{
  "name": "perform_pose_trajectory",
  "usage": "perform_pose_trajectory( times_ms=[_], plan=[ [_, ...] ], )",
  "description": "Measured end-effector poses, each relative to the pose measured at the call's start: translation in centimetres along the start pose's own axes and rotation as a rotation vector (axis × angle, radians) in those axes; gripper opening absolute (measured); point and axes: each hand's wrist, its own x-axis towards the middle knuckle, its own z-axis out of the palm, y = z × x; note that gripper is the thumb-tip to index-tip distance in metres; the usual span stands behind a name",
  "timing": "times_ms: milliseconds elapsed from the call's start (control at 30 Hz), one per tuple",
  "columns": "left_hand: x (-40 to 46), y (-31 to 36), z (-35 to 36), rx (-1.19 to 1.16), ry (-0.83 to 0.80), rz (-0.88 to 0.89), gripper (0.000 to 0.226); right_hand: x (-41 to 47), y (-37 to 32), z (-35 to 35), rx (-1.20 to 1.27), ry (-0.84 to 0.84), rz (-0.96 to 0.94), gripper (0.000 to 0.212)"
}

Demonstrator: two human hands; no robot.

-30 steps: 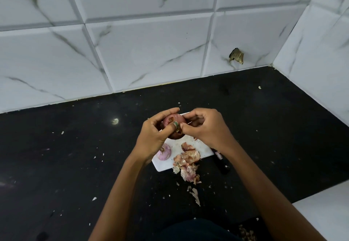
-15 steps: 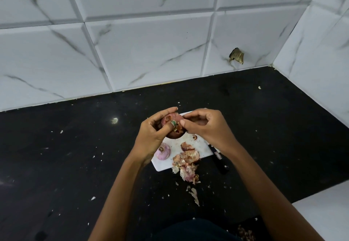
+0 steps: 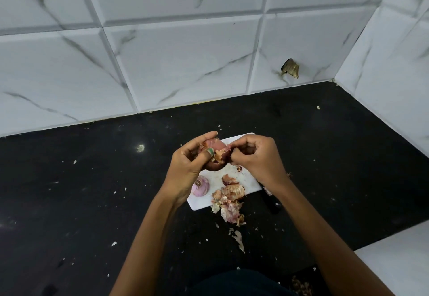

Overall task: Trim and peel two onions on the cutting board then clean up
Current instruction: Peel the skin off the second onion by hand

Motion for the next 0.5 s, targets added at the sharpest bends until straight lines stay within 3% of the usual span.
perform_pose_trajectory(
  times_ms=[133, 267, 500],
  plan=[
    [0.11, 0.15, 0.04, -0.018, 0.02, 0.001, 0.031, 0.05, -0.07, -0.24, 0.026, -0.075, 0.05, 0.009],
    [0.11, 0.17, 0.11, -0.035, 0.022, -0.008, 0.029, 0.05, -0.2, -0.38, -0.055, -0.153, 0.04, 0.032],
    [0.04, 0.13, 0.17, -0.03, 0.021, -0.007, 0.029, -0.04, -0.58, 0.02, -0.064, -0.064, -0.019, 0.017]
  ],
)
